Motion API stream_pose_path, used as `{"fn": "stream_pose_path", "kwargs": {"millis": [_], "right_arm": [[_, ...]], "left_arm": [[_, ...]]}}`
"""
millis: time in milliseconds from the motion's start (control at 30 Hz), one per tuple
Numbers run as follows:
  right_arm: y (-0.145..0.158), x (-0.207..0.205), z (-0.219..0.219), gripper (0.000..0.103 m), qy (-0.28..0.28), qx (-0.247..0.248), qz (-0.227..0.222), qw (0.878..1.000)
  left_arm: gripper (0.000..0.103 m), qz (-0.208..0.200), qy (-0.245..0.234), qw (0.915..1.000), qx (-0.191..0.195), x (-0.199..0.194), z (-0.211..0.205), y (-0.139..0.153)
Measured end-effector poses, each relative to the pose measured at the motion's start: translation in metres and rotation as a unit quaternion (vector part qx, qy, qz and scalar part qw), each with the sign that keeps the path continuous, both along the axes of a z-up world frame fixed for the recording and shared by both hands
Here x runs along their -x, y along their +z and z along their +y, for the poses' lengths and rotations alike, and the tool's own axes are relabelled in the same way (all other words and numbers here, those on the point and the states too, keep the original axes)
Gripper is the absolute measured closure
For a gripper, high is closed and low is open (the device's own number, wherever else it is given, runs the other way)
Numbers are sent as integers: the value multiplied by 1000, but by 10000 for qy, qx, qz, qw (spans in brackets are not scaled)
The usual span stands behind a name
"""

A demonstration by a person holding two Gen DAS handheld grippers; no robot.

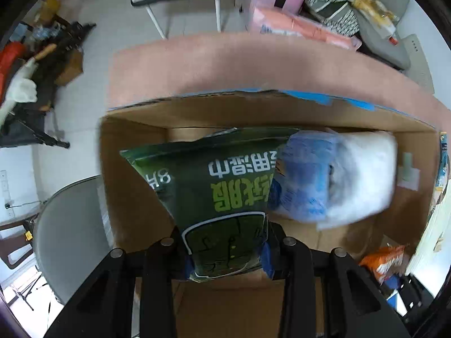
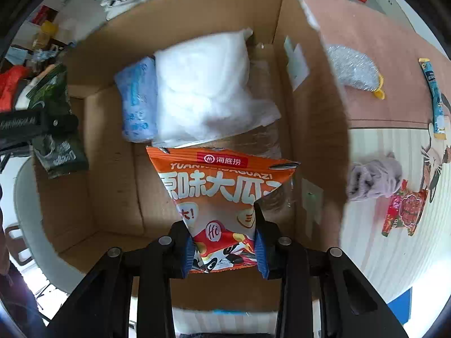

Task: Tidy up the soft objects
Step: 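Place both bags into the box and open both tools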

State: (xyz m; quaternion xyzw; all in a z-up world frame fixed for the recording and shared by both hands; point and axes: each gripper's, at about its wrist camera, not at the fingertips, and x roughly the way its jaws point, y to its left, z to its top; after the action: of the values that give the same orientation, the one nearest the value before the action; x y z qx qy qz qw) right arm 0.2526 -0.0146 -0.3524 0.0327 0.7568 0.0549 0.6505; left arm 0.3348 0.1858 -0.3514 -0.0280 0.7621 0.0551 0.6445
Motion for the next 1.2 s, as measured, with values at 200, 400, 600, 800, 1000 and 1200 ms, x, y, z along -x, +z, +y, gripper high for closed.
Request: {"fn": "stream_pose_path", "kwargs": {"millis": [200, 400, 600, 800, 1000, 1200], "right_arm": [[-22, 0, 14, 66, 13, 260, 148, 9996], [-37, -3, 21, 64, 109, 553, 286, 9980], [-35, -7, 20, 30, 131, 223, 393, 9989], [-3, -2, 30, 13, 227, 178, 82, 9995], [37, 14, 23, 0, 324, 238, -511, 9979], [86, 30, 8, 0, 426, 347, -1094, 9925]], "left_arm": [[70, 266, -129, 9992, 284, -13, -6, -32], [63, 491, -40, 9981, 365, -16, -10, -44], [30, 356, -82, 9977, 579, -13, -6, -27], [16, -2, 69, 9984, 565, 13, 6, 16], [5, -668, 13, 9970, 389, 59, 5, 74], [5, -1161, 212, 9925, 317, 114, 7, 110]]}}
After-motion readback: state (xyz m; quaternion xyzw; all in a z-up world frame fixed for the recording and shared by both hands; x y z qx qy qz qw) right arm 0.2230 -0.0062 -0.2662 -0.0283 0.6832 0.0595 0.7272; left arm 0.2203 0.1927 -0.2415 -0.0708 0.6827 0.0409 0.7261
